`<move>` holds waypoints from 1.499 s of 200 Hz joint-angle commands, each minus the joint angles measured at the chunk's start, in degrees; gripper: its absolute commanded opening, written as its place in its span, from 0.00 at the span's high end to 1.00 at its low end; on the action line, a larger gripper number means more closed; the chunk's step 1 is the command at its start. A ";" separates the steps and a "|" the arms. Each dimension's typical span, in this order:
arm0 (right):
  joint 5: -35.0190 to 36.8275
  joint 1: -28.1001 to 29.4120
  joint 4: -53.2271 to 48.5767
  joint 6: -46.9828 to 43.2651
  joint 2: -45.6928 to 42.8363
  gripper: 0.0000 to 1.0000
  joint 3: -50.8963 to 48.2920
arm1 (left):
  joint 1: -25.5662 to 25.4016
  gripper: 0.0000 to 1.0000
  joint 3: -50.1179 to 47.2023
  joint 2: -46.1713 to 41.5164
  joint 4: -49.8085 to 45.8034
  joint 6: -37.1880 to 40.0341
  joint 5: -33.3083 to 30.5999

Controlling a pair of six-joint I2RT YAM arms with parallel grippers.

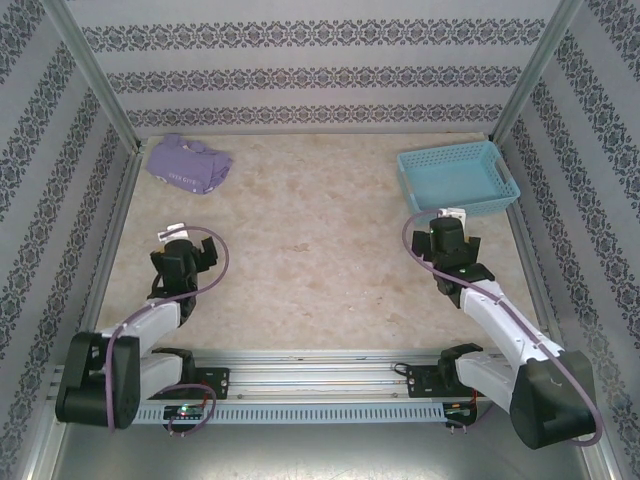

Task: Fold the inside-out t-shirt

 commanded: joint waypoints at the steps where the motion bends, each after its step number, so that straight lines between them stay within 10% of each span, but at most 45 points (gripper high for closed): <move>1: -0.69 -0.65 7.62 -3.36 0.36 0.02 -1.83 | 0.35 0.00 0.31 3.18 11.95 1.99 2.87; 54: -2.63 -1.06 20.44 -6.64 3.31 0.02 -5.63 | 0.55 0.00 4.76 14.03 20.08 9.34 10.26; 82: -4.82 -1.69 28.56 -8.81 7.46 0.02 -6.72 | 1.43 0.00 -0.03 26.57 44.15 9.99 10.75; 124: -13.58 -3.41 40.41 -12.47 13.27 0.02 -8.73 | 1.78 0.00 4.33 23.17 29.11 8.02 10.00; 209: -24.88 -10.75 59.57 -11.00 21.90 0.02 -12.56 | 1.79 0.00 4.95 24.29 30.39 8.09 8.99; 300: -19.26 -10.59 58.36 -9.40 26.84 0.02 -8.97 | 1.83 0.00 4.95 24.27 30.23 8.09 8.92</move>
